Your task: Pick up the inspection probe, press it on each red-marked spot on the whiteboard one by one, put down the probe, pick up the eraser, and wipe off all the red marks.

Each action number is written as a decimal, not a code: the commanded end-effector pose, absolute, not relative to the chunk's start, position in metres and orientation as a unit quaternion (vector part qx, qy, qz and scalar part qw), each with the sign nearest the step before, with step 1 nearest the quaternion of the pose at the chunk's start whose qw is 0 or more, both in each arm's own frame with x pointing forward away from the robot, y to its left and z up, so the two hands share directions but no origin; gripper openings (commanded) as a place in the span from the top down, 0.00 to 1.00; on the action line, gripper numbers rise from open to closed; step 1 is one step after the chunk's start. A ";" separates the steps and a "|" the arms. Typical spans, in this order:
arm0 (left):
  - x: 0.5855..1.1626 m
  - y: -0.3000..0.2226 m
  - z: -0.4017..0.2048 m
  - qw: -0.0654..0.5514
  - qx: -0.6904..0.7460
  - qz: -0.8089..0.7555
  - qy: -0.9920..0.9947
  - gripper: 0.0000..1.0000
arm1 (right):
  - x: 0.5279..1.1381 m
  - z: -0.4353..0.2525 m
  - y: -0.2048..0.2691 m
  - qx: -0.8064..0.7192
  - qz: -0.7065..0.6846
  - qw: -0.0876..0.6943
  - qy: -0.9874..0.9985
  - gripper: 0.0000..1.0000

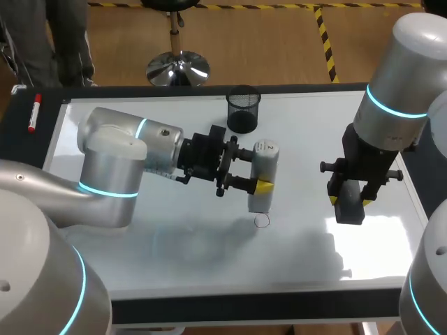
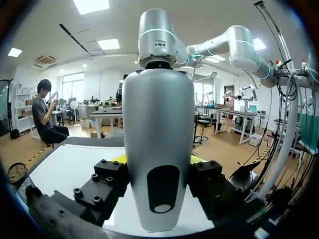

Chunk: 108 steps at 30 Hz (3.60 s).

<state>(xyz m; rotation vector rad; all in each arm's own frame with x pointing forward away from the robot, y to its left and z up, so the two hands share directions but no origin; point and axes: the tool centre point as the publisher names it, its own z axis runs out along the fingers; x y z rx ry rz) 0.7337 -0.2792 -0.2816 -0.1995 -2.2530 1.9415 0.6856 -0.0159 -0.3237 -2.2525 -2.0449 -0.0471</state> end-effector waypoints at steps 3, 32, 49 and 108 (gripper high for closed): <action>0.731 -0.276 -0.263 0.083 -0.069 0.640 -0.761 1.00 | 0.685 -0.324 -0.017 -0.739 -0.017 0.050 -0.672 1.00; 0.726 -0.241 -0.236 0.069 -0.057 0.653 -0.752 1.00 | 0.685 -0.324 -0.017 -0.739 -0.017 0.050 -0.672 1.00; 0.729 -0.184 -0.231 0.047 -0.049 0.657 -0.751 1.00 | 0.685 -0.324 -0.017 -0.739 -0.017 0.050 -0.672 1.00; 0.720 -0.063 -0.235 0.023 -0.043 0.670 -0.741 1.00 | 0.685 -0.324 -0.017 -0.739 -0.017 0.050 -0.672 1.00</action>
